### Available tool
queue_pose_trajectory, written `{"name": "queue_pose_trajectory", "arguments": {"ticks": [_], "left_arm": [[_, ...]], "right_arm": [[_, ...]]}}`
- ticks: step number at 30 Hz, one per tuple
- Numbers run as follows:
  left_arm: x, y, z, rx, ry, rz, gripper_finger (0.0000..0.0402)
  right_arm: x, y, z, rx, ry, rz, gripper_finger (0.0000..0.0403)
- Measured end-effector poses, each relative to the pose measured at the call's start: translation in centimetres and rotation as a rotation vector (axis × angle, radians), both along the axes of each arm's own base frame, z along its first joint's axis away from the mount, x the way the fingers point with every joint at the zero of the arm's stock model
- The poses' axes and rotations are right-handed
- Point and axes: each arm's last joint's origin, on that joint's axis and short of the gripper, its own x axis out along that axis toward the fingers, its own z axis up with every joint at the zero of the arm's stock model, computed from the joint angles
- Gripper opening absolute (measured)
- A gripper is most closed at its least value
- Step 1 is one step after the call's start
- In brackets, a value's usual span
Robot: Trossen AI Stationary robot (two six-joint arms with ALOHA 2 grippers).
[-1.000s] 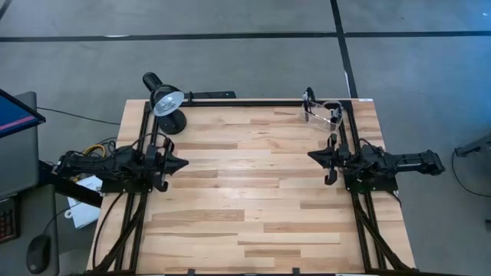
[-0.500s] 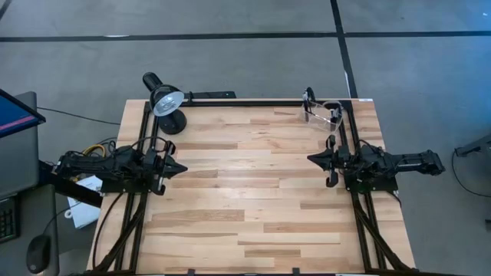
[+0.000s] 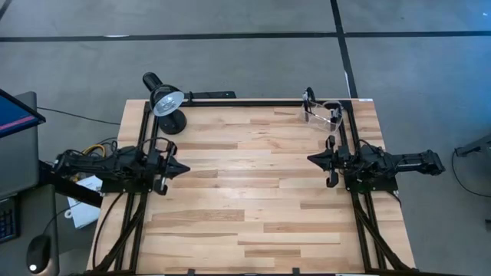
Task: Sort items
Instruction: Return to Home Position
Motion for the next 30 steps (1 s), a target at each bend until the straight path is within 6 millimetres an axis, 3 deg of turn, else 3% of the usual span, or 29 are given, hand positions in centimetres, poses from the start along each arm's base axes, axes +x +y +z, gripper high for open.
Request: {"name": "queue_pose_trajectory", "arguments": {"ticks": [9, 18, 30], "left_arm": [[0.33, 0.06, -0.31, 0.003, 0.038, 0.032, 0.0007], [0.20, 0.08, 0.63, -0.008, -0.059, 0.036, 0.0006], [0.16, -0.07, 0.64, 0.000, -0.062, -0.017, 0.0006]], "right_arm": [[0.00, 0.00, -0.01, 0.000, 0.001, 0.000, 0.0000], [0.00, 0.00, 0.00, 0.000, 0.000, 0.000, 0.0000], [0.00, 0.00, 0.01, 0.000, -0.001, -0.001, 0.0000]]}}
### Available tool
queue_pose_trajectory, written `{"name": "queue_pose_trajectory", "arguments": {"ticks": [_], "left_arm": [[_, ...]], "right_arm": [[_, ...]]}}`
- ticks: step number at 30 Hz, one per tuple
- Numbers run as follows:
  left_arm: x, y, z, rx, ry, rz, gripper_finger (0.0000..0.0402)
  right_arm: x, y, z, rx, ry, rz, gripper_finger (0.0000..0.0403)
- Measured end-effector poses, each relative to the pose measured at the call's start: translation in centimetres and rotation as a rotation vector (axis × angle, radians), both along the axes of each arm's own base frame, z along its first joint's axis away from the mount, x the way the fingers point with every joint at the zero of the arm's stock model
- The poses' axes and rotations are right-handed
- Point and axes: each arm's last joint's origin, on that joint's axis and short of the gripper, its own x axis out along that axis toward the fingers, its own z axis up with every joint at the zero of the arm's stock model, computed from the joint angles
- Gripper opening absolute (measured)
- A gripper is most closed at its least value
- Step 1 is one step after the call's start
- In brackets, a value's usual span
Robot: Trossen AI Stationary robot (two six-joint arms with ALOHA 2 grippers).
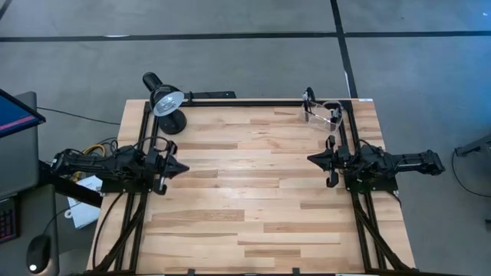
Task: Sort items
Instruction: Return to Home Position
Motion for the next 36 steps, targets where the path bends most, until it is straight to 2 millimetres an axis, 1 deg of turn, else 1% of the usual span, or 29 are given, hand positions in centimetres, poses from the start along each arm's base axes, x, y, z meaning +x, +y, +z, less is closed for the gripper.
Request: {"name": "queue_pose_trajectory", "arguments": {"ticks": [9, 13, 36], "left_arm": [[0.09, 0.23, -0.40, -0.003, 0.041, 0.020, 0.0006], [0.18, 0.42, -0.48, 0.043, 0.045, 0.057, 0.0006], [0.19, 0.40, -0.42, 0.046, 0.039, 0.056, 0.0008]], "right_arm": [[0.00, 0.00, 0.00, 0.000, 0.000, 0.000, 0.0000], [0.00, 0.00, 0.00, 0.000, 0.000, 0.000, 0.0000], [0.00, 0.00, 0.01, 0.000, -0.001, 0.000, 0.0000]]}}
